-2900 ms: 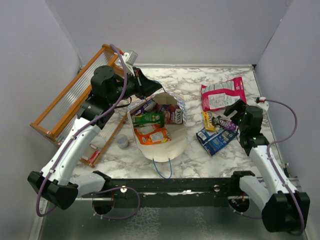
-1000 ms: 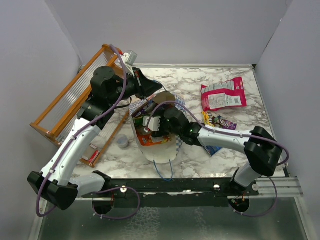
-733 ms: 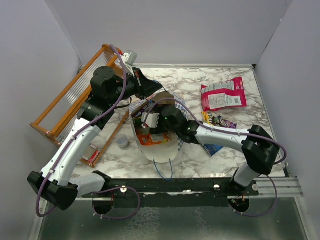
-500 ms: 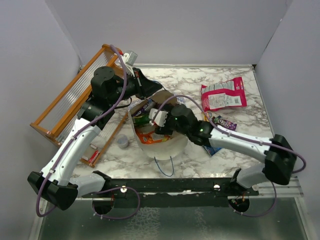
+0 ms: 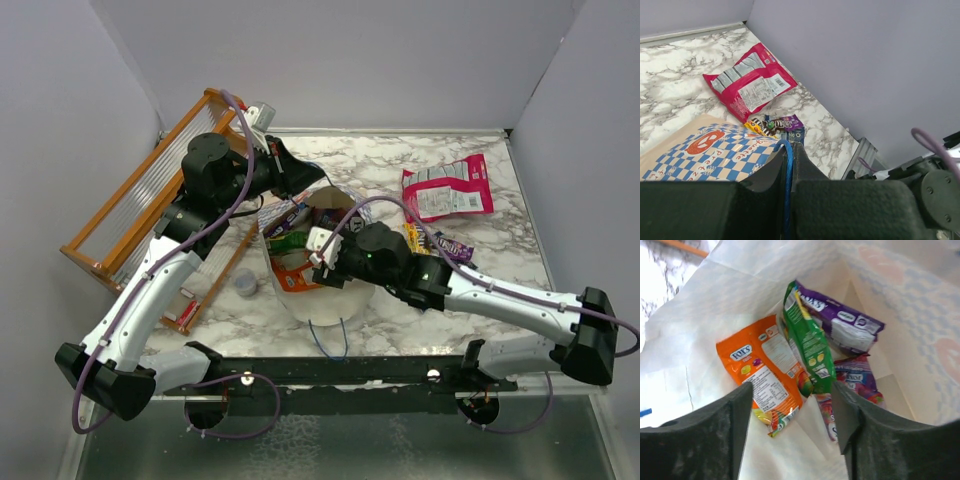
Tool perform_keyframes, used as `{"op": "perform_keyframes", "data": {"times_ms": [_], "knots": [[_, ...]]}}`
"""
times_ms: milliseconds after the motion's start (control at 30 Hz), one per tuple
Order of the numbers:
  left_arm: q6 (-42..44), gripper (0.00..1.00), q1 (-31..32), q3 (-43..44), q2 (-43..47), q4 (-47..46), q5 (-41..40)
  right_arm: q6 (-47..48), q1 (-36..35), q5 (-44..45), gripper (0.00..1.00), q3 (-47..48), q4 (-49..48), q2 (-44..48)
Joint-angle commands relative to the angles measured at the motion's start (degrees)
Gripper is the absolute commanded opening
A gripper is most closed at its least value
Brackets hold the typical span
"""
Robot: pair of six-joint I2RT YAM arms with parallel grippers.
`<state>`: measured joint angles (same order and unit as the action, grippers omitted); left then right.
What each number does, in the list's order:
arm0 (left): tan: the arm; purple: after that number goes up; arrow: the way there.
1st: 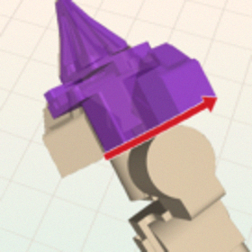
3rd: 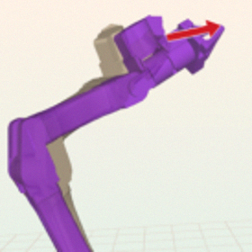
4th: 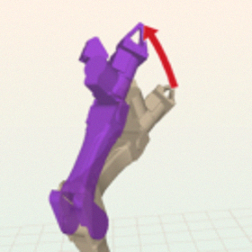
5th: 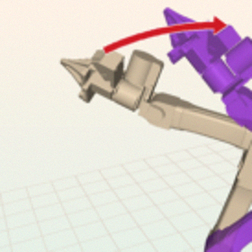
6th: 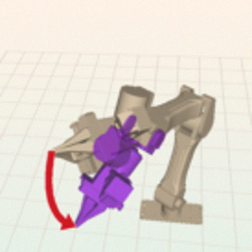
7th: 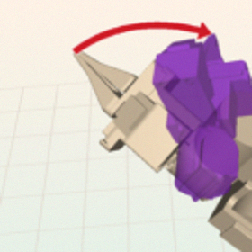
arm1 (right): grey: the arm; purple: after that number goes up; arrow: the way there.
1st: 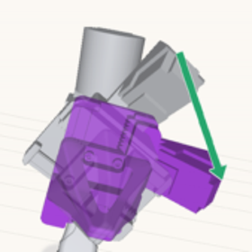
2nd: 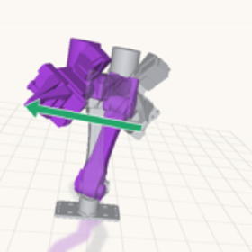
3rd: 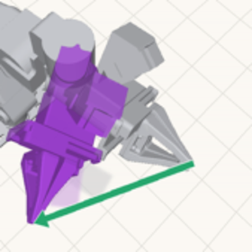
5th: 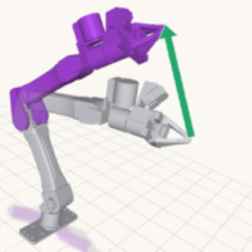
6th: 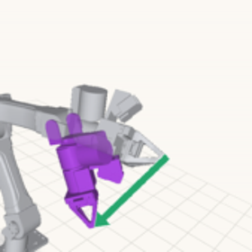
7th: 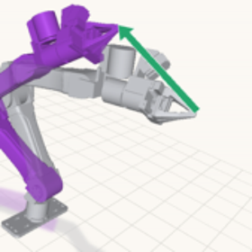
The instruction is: Take the snacks out of the paper bag
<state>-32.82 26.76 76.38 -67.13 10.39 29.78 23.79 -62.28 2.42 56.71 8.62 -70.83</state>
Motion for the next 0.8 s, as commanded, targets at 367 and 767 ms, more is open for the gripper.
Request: {"op": "perform_keyframes", "data": {"times_ms": [367, 767], "knots": [[0.4, 0.00, 0.0, 0.2, 2.1, -2.1, 0.9, 10.9, -2.1, 15.5, 0.58, 3.2, -5.3, -17.2], [0.3, 0.00, 0.0, 0.2, 3.2, -1.1, 1.2, 10.1, 2.7, 14.0, 0.63, 3.9, -11.3, -22.8]]}}
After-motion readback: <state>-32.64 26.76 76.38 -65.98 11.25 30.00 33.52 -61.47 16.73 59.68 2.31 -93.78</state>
